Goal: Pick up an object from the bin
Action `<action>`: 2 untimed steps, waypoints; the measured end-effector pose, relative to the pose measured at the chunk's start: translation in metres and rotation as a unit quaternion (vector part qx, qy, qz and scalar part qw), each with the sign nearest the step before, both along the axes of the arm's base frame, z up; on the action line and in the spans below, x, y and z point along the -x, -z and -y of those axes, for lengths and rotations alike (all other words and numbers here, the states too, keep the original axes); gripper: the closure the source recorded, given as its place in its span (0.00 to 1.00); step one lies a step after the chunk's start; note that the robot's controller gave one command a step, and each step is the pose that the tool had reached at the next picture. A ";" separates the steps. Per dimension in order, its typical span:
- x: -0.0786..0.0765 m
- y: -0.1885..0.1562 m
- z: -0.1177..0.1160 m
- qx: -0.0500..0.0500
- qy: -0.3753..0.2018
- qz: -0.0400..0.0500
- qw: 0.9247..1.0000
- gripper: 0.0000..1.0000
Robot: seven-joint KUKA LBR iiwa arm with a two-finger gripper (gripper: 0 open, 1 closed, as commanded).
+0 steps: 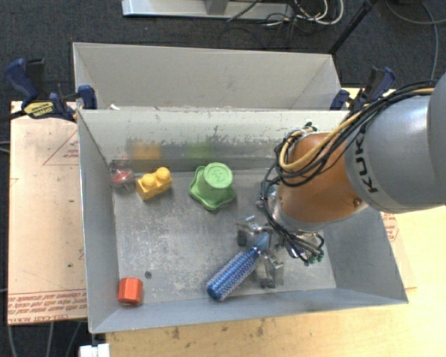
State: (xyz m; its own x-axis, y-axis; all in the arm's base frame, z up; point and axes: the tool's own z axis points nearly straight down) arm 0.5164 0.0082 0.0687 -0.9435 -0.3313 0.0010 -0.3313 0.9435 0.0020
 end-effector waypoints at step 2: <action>-0.003 -0.188 0.009 0.001 -0.042 0.006 0.999 1.00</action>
Offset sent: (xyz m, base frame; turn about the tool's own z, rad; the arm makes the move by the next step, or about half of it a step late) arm 0.0000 0.0000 0.0000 0.0000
